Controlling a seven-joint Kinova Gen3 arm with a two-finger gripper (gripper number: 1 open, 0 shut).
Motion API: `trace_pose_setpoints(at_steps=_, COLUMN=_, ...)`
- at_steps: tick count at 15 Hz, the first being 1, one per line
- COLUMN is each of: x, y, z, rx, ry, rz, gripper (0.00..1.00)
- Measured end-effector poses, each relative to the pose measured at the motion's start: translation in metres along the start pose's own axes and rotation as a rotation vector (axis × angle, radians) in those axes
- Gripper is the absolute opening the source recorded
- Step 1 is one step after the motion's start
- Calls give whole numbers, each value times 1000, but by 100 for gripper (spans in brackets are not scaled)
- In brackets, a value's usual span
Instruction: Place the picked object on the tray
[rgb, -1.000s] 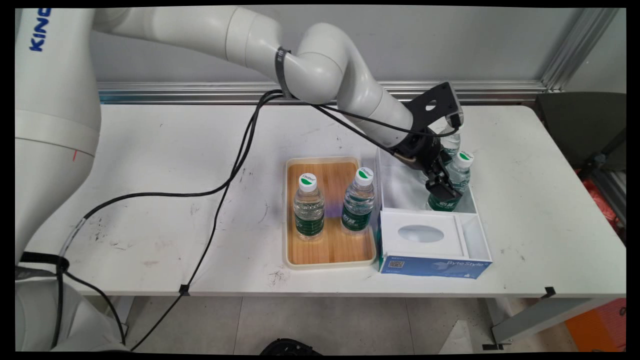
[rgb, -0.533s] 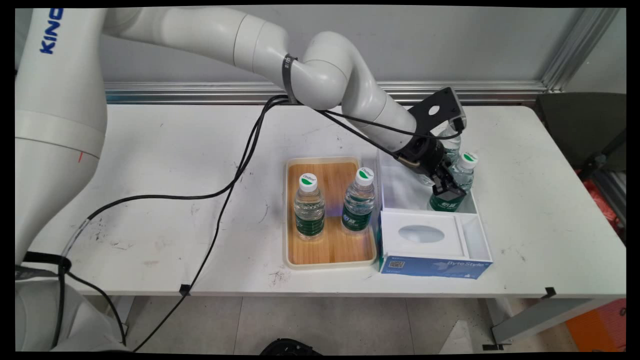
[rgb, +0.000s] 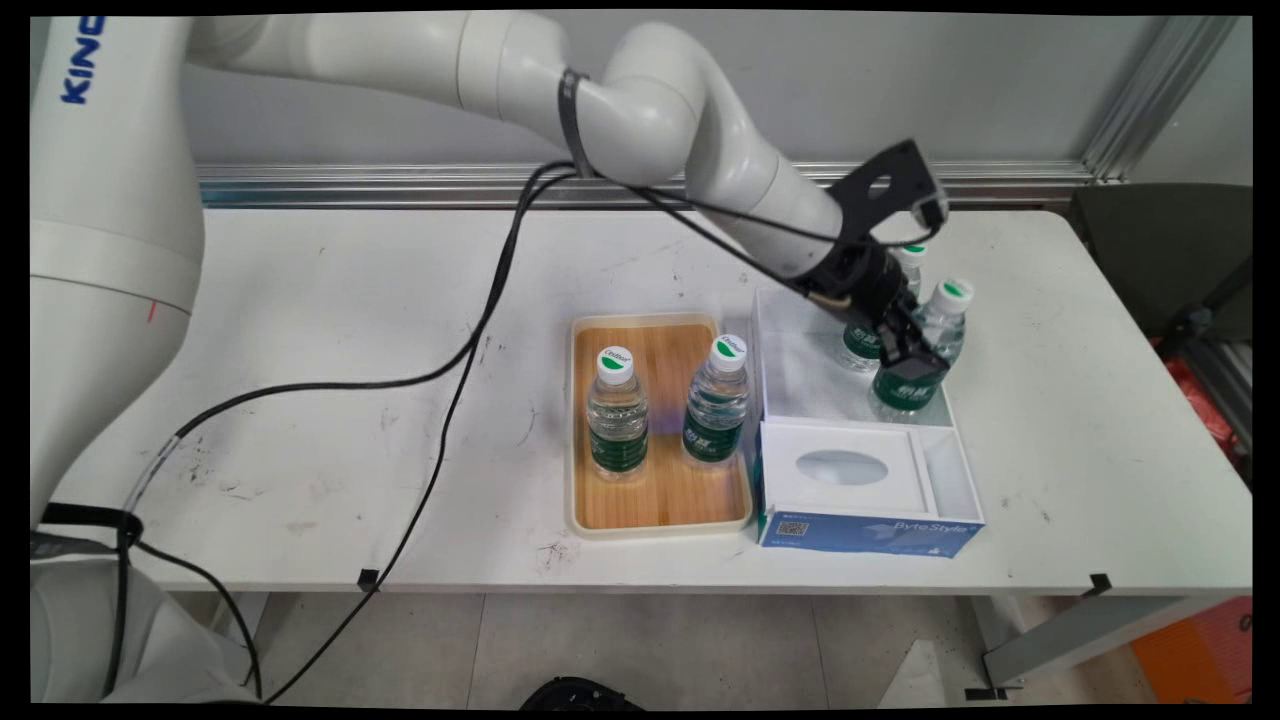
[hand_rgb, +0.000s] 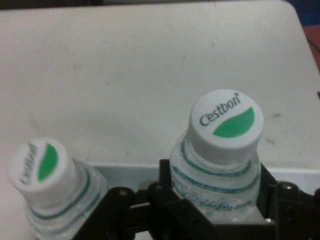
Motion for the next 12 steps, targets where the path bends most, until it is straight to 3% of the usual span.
trace_pose_setpoints(at_steps=6, x=27, y=-10, z=-59, rx=14, ry=-2, rz=44, gripper=0)
trace_pose_setpoints(at_steps=12, x=15, y=-24, z=-144, rx=16, ry=-58, rz=108, gripper=0)
